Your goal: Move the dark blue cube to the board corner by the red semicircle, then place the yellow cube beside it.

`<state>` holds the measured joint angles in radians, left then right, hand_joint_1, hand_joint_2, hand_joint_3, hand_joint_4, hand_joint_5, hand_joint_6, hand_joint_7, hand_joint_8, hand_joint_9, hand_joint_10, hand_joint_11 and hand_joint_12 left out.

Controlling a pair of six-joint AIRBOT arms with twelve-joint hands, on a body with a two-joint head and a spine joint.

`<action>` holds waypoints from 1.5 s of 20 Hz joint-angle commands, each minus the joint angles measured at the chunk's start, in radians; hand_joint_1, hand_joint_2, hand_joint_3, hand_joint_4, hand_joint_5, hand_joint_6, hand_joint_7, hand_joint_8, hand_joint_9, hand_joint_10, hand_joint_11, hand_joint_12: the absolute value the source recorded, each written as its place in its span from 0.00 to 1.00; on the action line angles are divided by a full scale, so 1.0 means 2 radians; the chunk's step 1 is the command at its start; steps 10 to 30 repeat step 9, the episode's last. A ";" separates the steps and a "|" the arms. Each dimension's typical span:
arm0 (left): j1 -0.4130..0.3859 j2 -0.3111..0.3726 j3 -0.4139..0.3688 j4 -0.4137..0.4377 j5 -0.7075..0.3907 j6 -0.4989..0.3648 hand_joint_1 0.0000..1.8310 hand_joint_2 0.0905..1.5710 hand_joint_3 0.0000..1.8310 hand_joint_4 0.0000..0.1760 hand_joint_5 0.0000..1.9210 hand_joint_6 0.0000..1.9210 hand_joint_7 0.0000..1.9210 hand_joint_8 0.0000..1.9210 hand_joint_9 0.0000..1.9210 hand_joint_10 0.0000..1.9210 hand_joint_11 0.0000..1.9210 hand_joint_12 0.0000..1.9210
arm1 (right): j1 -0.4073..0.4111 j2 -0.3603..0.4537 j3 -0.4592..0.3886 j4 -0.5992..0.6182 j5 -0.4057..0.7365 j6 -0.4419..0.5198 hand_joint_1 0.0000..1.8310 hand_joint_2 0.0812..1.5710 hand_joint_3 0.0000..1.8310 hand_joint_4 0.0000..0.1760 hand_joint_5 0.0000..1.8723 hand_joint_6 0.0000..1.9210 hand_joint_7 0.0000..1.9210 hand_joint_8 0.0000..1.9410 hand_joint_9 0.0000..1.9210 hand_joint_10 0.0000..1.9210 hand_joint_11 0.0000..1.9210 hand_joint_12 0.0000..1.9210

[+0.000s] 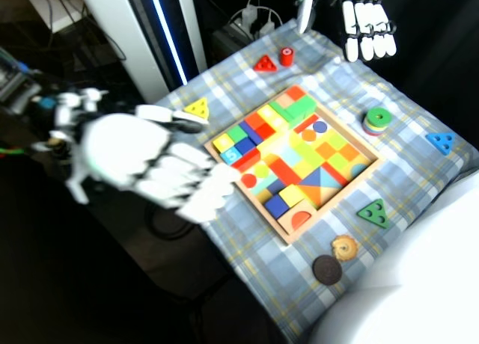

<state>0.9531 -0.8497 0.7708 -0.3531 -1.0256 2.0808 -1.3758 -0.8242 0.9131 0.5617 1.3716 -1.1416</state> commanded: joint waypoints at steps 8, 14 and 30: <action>0.001 -0.039 0.007 0.009 -0.116 0.056 0.00 0.79 0.00 0.00 0.10 0.00 0.04 0.00 0.00 0.00 0.00 0.00 | -0.023 -0.034 -0.021 0.033 0.195 0.010 0.00 0.64 0.01 0.14 0.07 0.01 0.04 0.01 0.00 0.00 0.00 0.00; 0.008 -0.039 0.007 0.004 -0.125 0.056 0.00 0.79 0.00 0.00 0.10 0.00 0.04 0.00 0.00 0.00 0.00 0.00 | -0.023 -0.040 -0.020 0.035 0.195 0.010 0.00 0.64 0.01 0.14 0.07 0.01 0.04 0.01 0.00 0.00 0.00 0.00; 0.008 -0.039 0.007 0.004 -0.125 0.056 0.00 0.79 0.00 0.00 0.10 0.00 0.04 0.00 0.00 0.00 0.00 0.00 | -0.023 -0.040 -0.020 0.035 0.195 0.010 0.00 0.64 0.01 0.14 0.07 0.01 0.04 0.01 0.00 0.00 0.00 0.00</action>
